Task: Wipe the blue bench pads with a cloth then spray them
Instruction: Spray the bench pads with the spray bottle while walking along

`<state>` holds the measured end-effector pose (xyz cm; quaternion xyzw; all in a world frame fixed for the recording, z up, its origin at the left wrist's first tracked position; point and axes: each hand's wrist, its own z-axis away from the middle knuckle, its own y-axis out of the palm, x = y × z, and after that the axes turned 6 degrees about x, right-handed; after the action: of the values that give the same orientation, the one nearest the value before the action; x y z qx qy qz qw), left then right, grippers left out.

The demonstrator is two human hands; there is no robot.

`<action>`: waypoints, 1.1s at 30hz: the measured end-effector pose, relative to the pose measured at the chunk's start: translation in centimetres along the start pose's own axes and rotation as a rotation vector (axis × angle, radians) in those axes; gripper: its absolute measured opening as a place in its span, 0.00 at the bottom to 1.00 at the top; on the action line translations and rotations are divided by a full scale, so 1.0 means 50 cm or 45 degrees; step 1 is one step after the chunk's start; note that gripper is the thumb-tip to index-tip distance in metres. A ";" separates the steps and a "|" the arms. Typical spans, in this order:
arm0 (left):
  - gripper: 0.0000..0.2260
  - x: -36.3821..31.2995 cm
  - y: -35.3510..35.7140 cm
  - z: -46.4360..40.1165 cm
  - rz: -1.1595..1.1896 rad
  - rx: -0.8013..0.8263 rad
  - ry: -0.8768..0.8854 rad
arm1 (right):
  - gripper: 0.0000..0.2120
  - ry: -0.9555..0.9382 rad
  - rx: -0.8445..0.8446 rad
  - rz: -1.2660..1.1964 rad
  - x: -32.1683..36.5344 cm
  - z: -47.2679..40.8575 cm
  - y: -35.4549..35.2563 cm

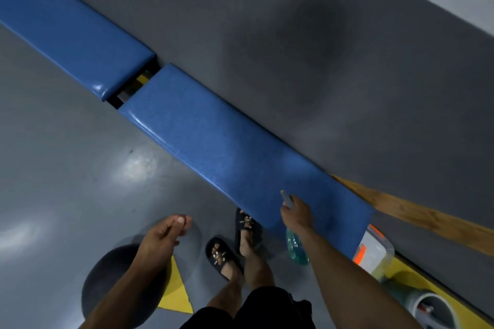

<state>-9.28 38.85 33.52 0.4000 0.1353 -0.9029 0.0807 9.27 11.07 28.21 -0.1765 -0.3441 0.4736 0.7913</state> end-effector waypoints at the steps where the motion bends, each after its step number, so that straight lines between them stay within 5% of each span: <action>1: 0.11 -0.001 -0.003 -0.005 0.014 -0.002 -0.007 | 0.04 0.000 -0.049 -0.015 0.007 -0.015 -0.017; 9: 0.11 -0.066 -0.027 -0.059 -0.023 0.023 0.050 | 0.02 0.036 -0.102 0.011 0.066 -0.121 -0.096; 15: 0.16 -0.121 -0.018 -0.107 -0.056 0.034 0.091 | 0.11 -0.100 0.188 0.198 0.074 -0.107 -0.030; 21: 0.12 -0.147 -0.029 -0.134 -0.093 0.017 0.065 | 0.09 -0.274 0.376 0.356 0.107 -0.060 0.067; 33: 0.11 -0.151 -0.066 -0.146 -0.057 -0.087 -0.030 | 0.07 -0.105 0.157 0.276 0.165 -0.176 -0.023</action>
<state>0.05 44.52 35.03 0.3832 0.1741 -0.9039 0.0757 18.88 18.11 25.86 -0.1443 -0.3255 0.5834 0.7300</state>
